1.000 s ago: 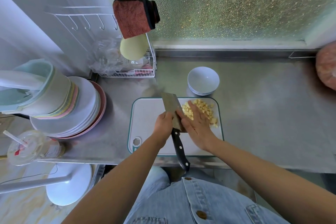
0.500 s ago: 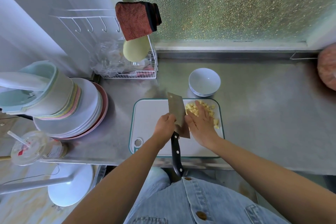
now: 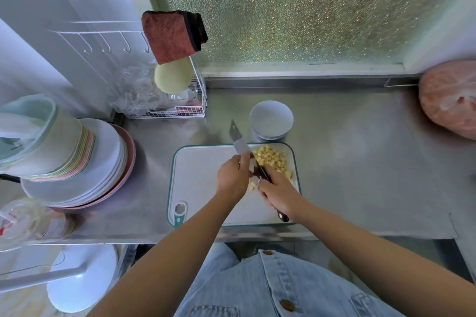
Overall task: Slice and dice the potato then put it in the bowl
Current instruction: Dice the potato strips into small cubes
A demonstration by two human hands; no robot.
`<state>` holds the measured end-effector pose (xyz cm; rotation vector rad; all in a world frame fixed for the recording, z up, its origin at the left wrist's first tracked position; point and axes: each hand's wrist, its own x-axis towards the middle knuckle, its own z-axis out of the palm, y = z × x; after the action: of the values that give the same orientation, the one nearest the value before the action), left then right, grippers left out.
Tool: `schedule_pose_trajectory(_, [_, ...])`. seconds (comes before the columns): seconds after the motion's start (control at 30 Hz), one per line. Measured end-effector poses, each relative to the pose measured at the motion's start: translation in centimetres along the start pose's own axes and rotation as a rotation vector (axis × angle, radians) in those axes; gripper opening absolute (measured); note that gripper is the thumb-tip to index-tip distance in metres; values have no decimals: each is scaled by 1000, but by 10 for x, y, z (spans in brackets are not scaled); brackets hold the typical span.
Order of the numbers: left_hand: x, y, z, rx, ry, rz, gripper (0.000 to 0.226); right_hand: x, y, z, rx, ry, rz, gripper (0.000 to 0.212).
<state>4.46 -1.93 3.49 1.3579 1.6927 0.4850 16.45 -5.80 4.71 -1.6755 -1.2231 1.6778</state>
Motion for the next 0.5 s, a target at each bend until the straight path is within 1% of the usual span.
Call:
schedule_pose_trajectory(0.07, [-3, -4, 5, 166, 99, 86, 38, 0, -3, -9, 331, 54, 138, 17])
schedule_pose_trajectory(0.1, [-5, -7, 6, 239, 151, 117, 39, -1, -3, -14, 430, 67, 176, 17])
schedule_pose_trajectory(0.17, [-9, -13, 8, 354, 240, 202, 46, -2, 1, -20, 553, 62, 221, 18])
schedule_pose_trajectory(0.2, [-10, -16, 10, 413, 254, 271, 48, -3, 2, -22, 607, 50, 238, 18])
schedule_pose_trajectory(0.23, [-12, -19, 12, 482, 234, 341, 50, -5, 4, -22, 655, 35, 250, 19])
schedule_pose_trajectory(0.3, [-14, -25, 20, 623, 139, 426, 59, -8, 5, -23, 712, 3, 254, 22])
schedule_pose_trajectory(0.37, [-16, -29, 25, 703, 84, 380, 62, -11, 5, -25, 711, -19, 255, 25])
schedule_pose_trajectory(0.47, [-15, -38, 24, 723, 97, 171, 55, -16, 8, -30, 657, -31, 256, 26])
schedule_pose_trajectory(0.5, [-16, -40, 23, 722, 108, 130, 56, -18, 11, -32, 646, -27, 253, 25])
